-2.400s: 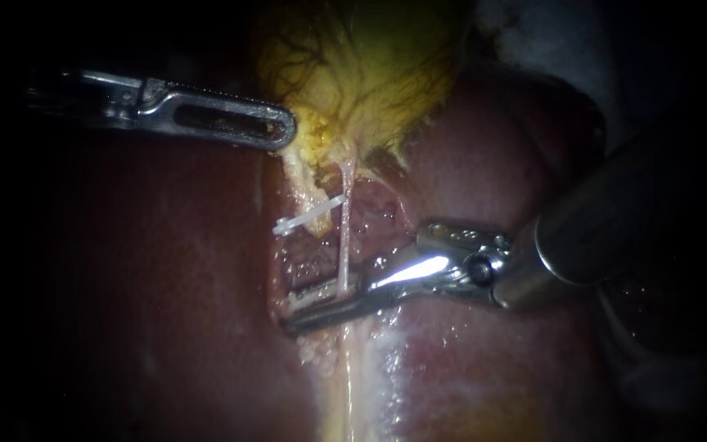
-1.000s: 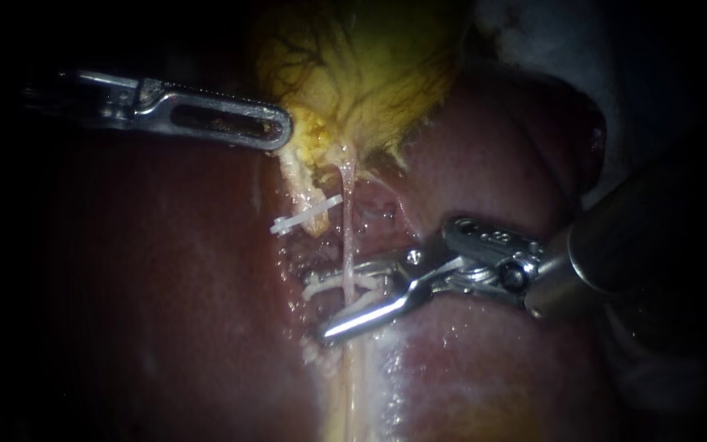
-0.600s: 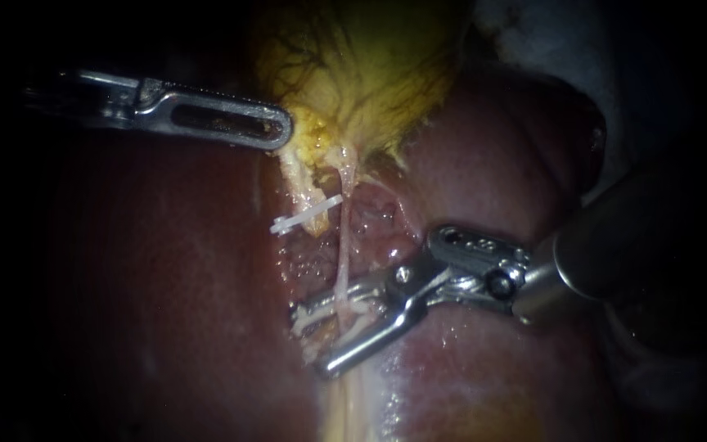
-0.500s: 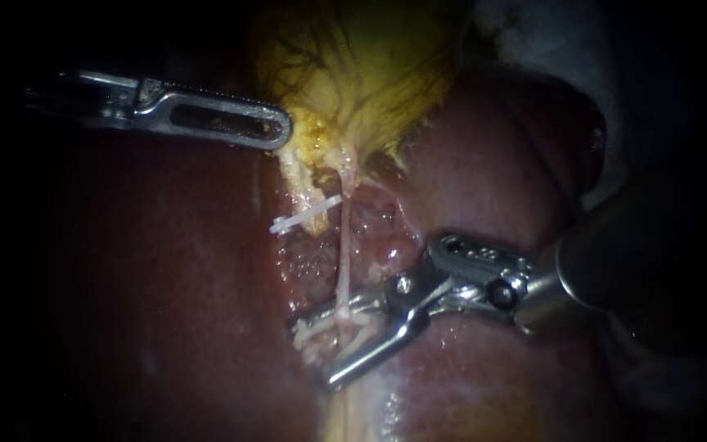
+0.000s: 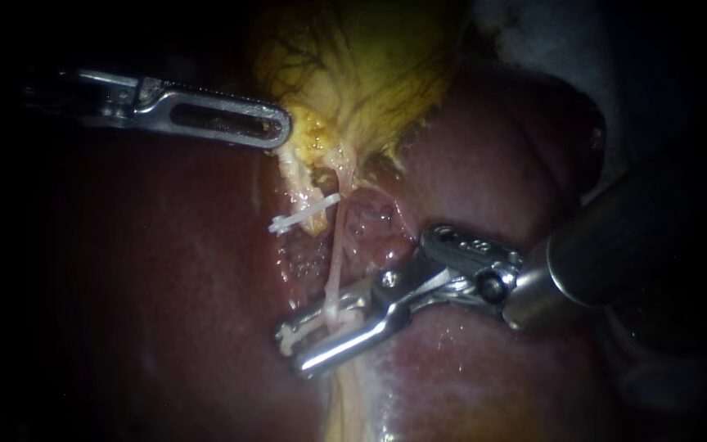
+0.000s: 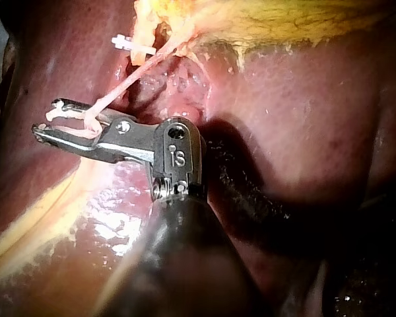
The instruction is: Clipping first clip right tube
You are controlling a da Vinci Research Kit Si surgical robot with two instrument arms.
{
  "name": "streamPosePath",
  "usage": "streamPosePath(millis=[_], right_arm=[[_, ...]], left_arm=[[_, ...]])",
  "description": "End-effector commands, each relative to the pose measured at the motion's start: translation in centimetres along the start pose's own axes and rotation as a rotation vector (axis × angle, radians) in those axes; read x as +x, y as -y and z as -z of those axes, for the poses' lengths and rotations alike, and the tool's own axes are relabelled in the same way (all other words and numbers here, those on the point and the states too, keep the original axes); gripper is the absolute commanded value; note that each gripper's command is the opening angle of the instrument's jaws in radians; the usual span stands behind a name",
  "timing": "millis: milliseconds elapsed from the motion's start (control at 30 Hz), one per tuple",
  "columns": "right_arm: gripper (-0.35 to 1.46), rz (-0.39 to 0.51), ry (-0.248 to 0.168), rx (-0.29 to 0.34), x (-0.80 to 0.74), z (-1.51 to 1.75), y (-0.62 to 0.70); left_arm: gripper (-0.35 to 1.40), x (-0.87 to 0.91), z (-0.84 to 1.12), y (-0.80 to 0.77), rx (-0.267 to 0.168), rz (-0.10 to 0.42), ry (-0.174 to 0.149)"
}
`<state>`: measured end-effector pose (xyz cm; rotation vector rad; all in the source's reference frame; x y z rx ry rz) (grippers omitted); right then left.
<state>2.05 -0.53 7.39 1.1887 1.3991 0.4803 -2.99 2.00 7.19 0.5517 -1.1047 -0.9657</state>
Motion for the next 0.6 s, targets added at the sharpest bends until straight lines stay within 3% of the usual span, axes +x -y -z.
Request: streamPosePath(millis=[33, 133, 333, 600], right_arm=[[-0.04, -0.008, 0.001, 0.001, 0.00, 0.01, -0.01], [-0.35, -0.037, -0.001, -0.003, 0.00, 0.02, -0.03], [-0.35, -0.035, 0.052, -0.052, -0.02, 0.03, -0.04], [-0.35, -0.034, 0.052, -0.053, -0.02, 0.03, -0.05]], left_arm=[[-0.35, 0.00, 0.00, 0.00, 0.000, 0.000, 0.000], [-0.35, 0.00, 0.00, -0.01, 0.000, 0.000, 0.000], [-0.35, 0.00, 0.00, -0.01, 0.000, 0.000, 0.000], [-0.35, 0.00, -0.01, -0.03, 0.000, 0.000, 0.000]])
